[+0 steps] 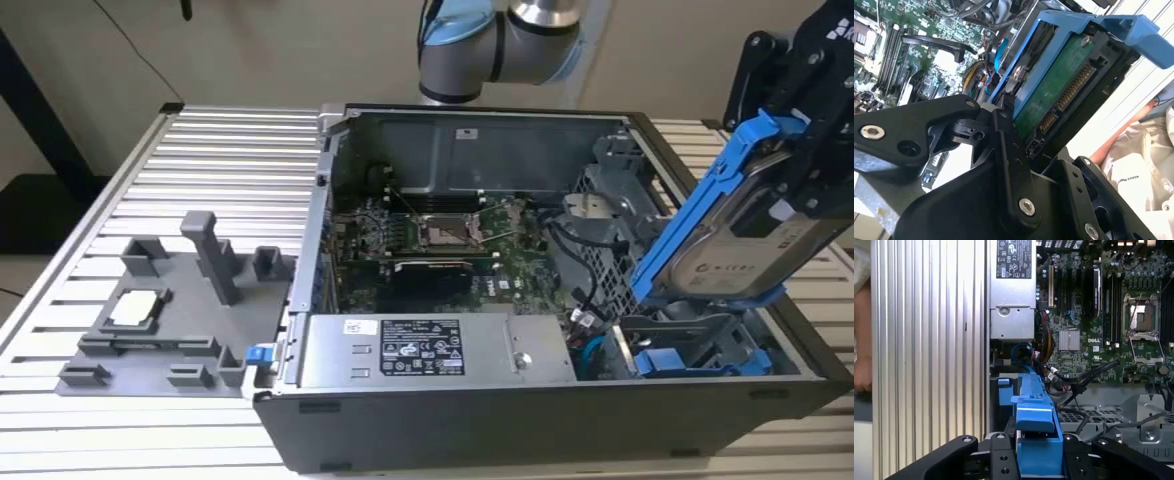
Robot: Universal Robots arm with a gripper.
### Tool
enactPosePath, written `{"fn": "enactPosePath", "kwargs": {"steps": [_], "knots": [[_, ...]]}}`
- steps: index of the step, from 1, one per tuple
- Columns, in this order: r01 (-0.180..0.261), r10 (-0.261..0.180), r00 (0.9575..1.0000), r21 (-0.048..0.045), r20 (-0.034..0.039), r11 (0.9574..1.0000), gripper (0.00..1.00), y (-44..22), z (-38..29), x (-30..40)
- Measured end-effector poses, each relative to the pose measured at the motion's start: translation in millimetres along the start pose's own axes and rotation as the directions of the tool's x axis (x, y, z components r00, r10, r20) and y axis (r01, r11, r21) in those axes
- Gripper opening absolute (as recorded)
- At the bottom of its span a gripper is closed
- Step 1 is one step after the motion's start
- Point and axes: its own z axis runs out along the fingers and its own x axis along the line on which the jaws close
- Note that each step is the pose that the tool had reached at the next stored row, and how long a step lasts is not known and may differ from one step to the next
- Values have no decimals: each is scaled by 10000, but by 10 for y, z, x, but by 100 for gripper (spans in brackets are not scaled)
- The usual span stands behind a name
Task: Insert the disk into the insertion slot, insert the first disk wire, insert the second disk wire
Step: 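Insert the disk into the insertion slot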
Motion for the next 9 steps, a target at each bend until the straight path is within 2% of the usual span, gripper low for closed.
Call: {"fn": "enactPosePath", "kwargs": {"steps": [9], "knots": [[0,0,10000,-1,-1,10000,33,-4,104,0]]}}
